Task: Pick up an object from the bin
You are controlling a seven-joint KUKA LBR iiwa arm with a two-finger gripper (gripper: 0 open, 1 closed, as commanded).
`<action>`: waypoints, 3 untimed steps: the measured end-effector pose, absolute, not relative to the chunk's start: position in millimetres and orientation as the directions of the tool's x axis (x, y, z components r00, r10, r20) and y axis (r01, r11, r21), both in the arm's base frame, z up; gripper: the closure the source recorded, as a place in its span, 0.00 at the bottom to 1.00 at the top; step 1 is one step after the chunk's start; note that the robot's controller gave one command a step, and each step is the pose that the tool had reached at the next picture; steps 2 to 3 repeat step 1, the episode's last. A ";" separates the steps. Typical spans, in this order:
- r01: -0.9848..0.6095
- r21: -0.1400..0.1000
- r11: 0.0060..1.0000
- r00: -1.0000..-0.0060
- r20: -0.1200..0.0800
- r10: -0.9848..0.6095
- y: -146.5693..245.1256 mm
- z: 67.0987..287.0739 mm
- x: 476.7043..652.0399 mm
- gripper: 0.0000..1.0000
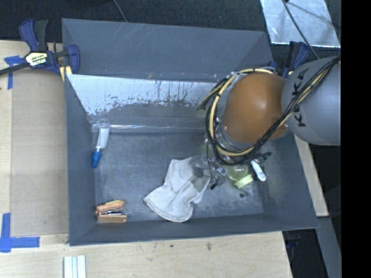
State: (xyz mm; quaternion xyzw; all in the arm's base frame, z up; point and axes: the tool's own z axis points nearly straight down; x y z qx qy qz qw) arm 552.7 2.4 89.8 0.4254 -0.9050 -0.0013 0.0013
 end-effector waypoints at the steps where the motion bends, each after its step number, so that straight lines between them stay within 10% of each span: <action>1: -0.770 0.003 0.639 -0.639 0.001 -0.770 2.5 107.1 552.9 1.00; 3: -0.770 0.003 0.639 -0.639 0.001 -0.770 2.5 107.1 552.9 1.00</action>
Offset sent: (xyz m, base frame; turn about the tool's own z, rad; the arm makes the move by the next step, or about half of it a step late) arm 0.0002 0.0001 0.0702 0.0000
